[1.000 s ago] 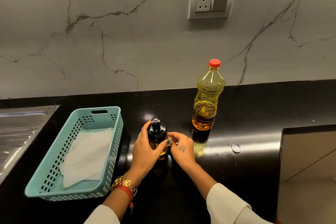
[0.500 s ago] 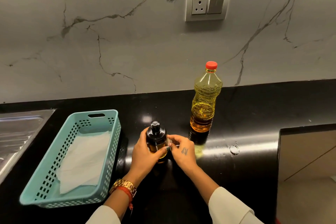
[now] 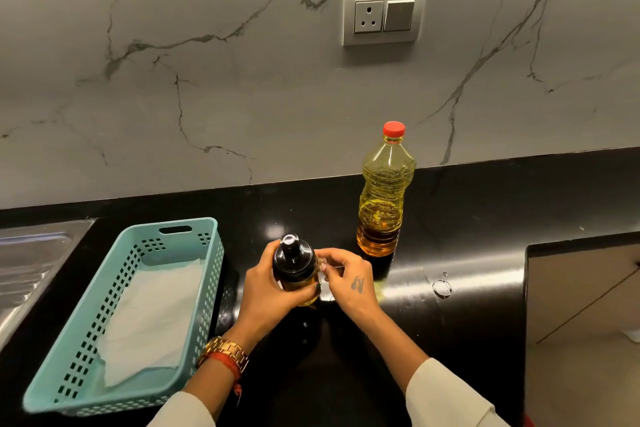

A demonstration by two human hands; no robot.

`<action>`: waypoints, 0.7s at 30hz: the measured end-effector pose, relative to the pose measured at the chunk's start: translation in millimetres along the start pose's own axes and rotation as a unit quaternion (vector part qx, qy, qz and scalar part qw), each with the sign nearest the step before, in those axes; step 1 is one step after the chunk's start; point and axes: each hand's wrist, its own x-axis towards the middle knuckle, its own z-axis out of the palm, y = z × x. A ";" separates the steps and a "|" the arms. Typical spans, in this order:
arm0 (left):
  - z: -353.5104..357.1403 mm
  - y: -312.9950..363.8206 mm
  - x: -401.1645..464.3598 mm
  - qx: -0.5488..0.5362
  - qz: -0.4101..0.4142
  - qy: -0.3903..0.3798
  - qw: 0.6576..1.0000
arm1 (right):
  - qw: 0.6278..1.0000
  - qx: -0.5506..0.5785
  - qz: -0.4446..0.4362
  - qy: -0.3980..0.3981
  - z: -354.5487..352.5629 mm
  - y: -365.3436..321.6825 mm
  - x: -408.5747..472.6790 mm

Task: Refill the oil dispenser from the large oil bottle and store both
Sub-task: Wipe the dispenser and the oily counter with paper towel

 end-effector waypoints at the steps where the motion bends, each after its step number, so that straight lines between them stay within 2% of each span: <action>1: -1.9 3.3 1.0 -0.004 0.006 -0.002 1.000 | 1.000 -0.007 -0.004 0.002 0.2 3.5 -1.8; 6: -8.4 19.2 0.5 -0.010 0.022 -0.020 0.999 | 0.998 -0.026 0.038 -0.045 -6.9 15.8 -4.6; 10: -10.8 22.8 -1.2 -0.033 0.005 -0.019 0.999 | 0.998 0.019 0.018 0.052 -15.2 5.1 -2.4; 12: -11.8 22.7 -0.4 -0.037 0.002 -0.014 0.999 | 0.997 0.036 0.004 0.061 -16.8 -1.7 -4.5; 15: -13.7 26.9 1.6 -0.040 0.015 0.006 0.999 | 0.990 0.122 0.051 0.045 -11.1 -1.5 -15.1; 18: -13.9 34.5 3.2 -0.049 0.027 0.016 0.998 | 0.961 0.248 0.106 0.058 -3.1 -2.2 -32.2; 21: -12.7 38.3 5.4 -0.068 0.015 0.021 0.997 | 0.938 0.311 0.131 0.081 3.2 -6.4 -50.5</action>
